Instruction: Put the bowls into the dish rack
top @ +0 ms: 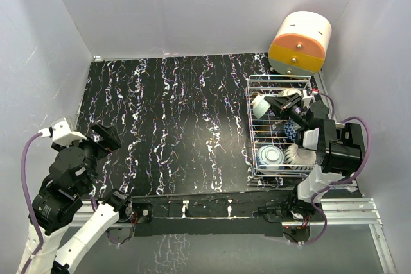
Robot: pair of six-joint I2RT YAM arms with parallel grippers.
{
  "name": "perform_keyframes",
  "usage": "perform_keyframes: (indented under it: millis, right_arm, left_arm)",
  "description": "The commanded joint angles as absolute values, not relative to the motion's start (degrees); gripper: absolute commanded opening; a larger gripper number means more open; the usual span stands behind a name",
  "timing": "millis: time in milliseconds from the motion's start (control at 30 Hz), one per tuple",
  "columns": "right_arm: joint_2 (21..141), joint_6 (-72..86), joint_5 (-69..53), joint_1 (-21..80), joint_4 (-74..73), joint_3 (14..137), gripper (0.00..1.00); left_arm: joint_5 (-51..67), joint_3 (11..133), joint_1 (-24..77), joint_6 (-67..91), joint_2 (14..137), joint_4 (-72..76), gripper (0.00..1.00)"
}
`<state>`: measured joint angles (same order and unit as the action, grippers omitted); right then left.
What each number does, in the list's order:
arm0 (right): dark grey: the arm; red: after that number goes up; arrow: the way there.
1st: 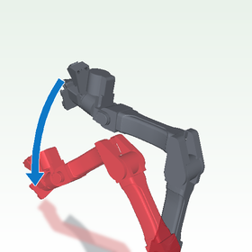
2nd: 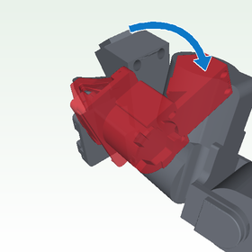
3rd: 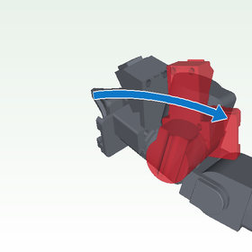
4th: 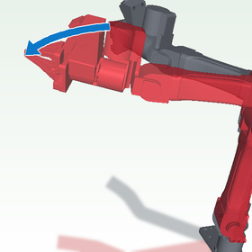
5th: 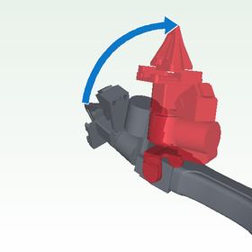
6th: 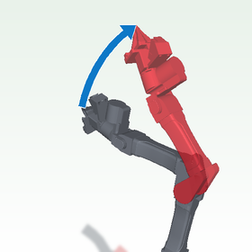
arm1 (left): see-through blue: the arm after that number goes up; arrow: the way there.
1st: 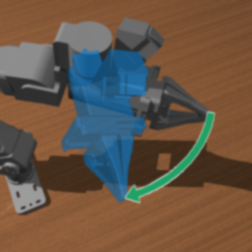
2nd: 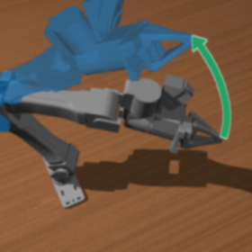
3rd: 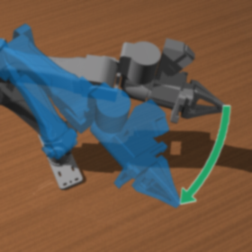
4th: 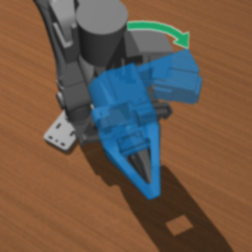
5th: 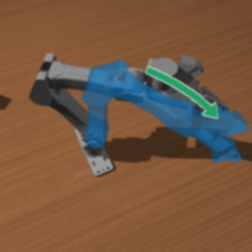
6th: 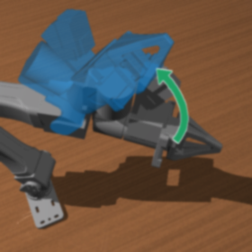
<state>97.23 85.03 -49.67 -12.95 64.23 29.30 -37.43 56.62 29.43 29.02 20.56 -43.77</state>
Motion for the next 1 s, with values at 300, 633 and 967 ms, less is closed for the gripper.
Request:
perform_keyframes:
  millis: [300,633,967]
  right_arm:
    - [103.0,85.5,-40.8,-12.2,80.7,29.2,0.08]
    - [100.5,80.0,-38.7,-12.0,75.0,22.3,0.11]
    - [88.3,68.4,-35.8,-12.0,50.1,21.8,0.24]
  left_arm:
    - [-38.1,56.8,29.5,28.3,21.0,-43.8,0.97]
    - [-38.1,56.0,29.6,28.5,20.7,-43.6,0.97]
    - [-36.7,54.0,29.6,29.4,20.4,-42.7,0.97]
